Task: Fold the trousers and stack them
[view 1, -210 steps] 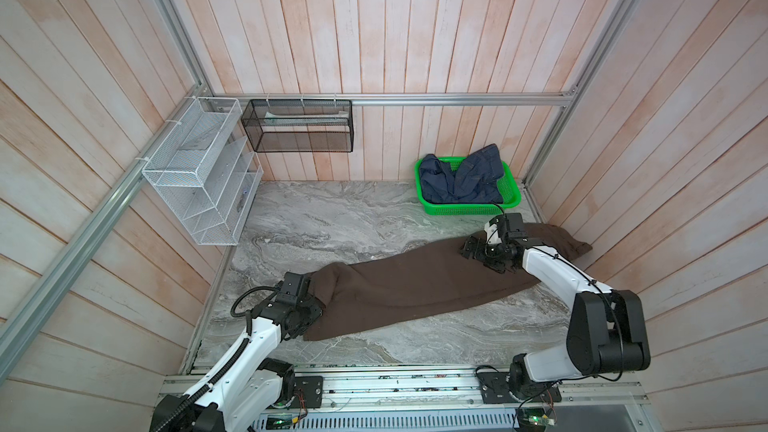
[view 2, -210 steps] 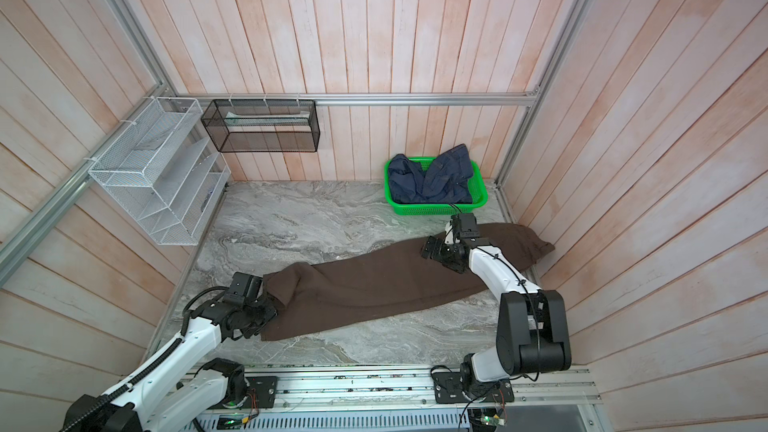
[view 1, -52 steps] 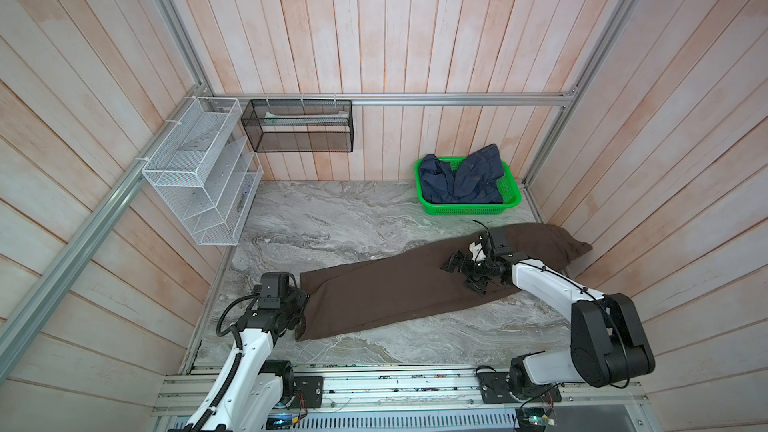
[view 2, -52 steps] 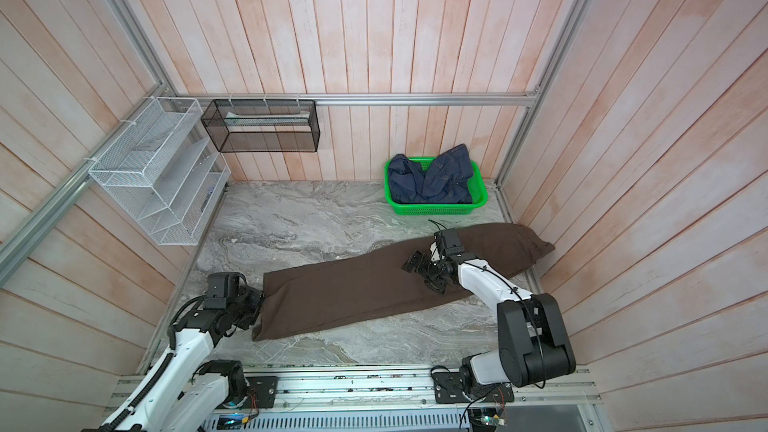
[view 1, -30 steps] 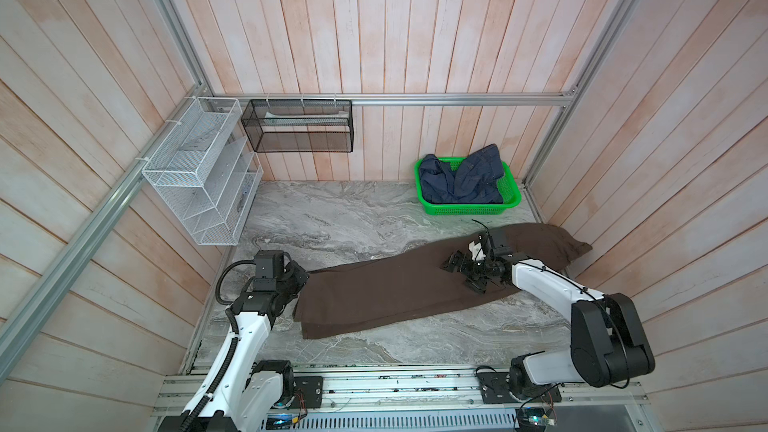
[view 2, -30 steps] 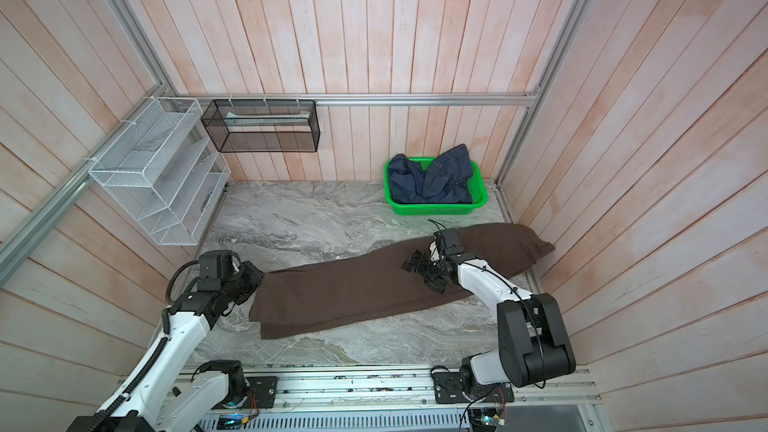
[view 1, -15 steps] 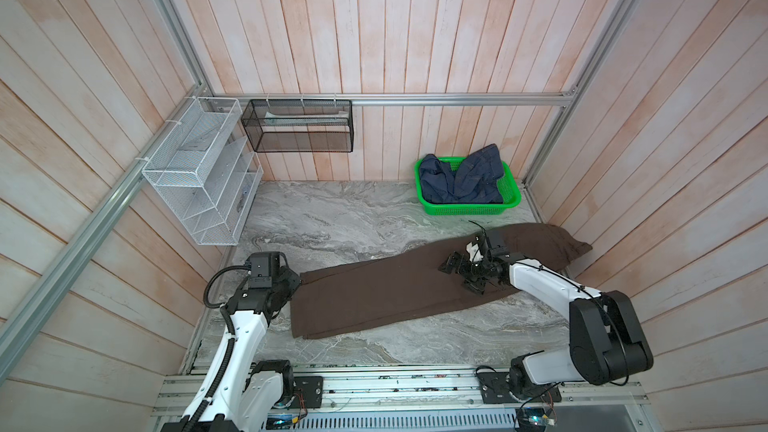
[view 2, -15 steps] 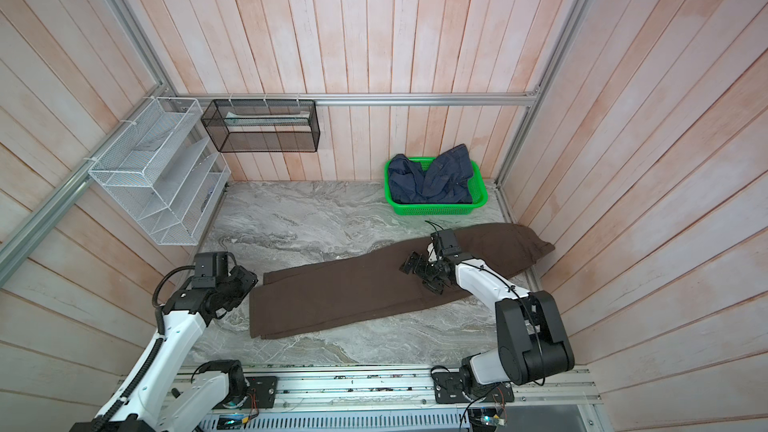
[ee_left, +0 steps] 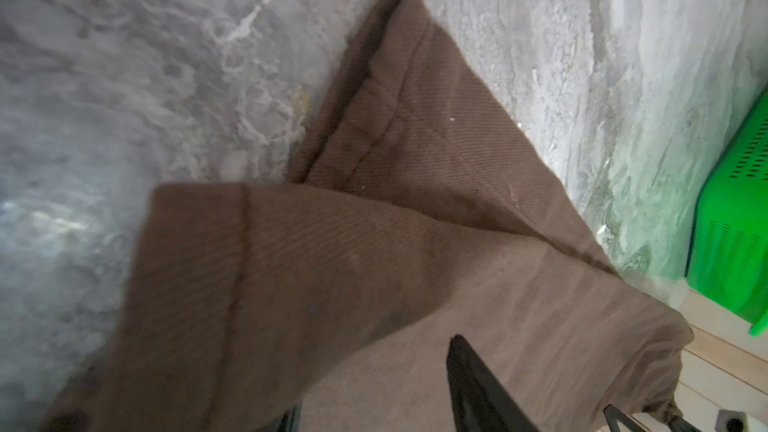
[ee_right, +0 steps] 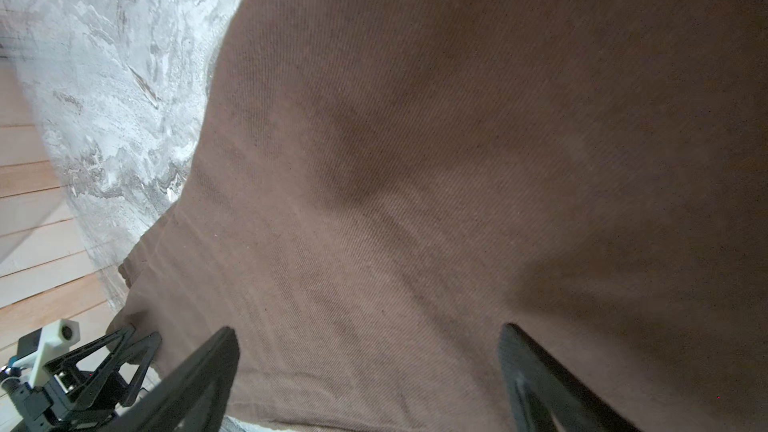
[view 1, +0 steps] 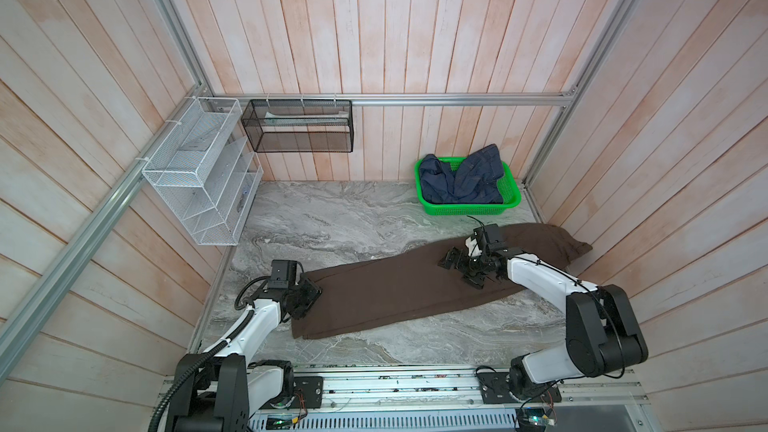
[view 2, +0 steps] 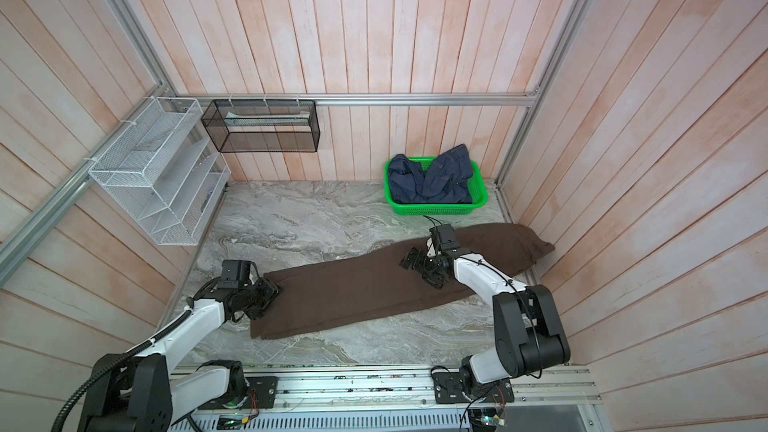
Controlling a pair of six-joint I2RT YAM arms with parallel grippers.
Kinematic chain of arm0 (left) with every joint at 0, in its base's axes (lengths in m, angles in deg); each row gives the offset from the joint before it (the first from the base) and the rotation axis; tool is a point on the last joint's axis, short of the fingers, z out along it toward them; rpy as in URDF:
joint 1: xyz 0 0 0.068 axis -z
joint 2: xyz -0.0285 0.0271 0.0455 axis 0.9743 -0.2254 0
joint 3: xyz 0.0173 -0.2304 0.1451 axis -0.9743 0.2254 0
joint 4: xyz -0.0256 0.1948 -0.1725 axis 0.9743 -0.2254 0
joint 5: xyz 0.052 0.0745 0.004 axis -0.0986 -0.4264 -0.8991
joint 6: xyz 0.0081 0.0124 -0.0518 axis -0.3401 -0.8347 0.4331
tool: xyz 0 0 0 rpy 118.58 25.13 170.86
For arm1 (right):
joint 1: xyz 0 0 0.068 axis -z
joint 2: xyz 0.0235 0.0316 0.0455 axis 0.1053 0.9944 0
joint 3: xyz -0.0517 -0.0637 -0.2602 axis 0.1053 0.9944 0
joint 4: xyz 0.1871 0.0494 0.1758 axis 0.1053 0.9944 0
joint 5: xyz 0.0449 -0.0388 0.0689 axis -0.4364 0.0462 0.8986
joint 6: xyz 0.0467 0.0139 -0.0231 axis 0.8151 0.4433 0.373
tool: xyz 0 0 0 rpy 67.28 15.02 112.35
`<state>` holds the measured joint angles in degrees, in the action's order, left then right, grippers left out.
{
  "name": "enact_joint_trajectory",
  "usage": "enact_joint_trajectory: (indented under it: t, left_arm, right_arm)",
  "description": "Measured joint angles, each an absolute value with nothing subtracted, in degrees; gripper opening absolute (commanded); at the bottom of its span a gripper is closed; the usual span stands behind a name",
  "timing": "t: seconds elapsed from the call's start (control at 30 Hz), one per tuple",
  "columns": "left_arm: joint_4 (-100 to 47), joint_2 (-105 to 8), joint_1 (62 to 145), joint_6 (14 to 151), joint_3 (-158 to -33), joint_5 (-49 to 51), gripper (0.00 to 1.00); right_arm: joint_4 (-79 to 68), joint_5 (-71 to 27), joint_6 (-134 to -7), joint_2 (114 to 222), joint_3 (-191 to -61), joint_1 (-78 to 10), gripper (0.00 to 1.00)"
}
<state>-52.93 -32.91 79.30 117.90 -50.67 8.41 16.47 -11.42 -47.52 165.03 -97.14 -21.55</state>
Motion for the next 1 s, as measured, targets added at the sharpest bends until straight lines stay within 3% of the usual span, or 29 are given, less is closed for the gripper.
enact_joint_trajectory:
  t: [0.4,0.6,1.0]
  left_arm:
    - [-49.1,-34.0,86.9,120.2,-50.7,11.3,0.29]
    - [-46.2,-40.0,85.1,120.2,-50.8,11.4,0.28]
    - [-51.4,-45.9,68.2,108.5,-58.1,3.9,0.31]
  right_arm:
    - [17.1,-12.8,-48.2,166.3,-99.2,-21.6,0.98]
    - [17.5,-13.6,-48.9,166.3,-100.1,-21.0,0.98]
    - [20.4,-14.5,-50.5,163.1,-100.7,-13.8,0.98]
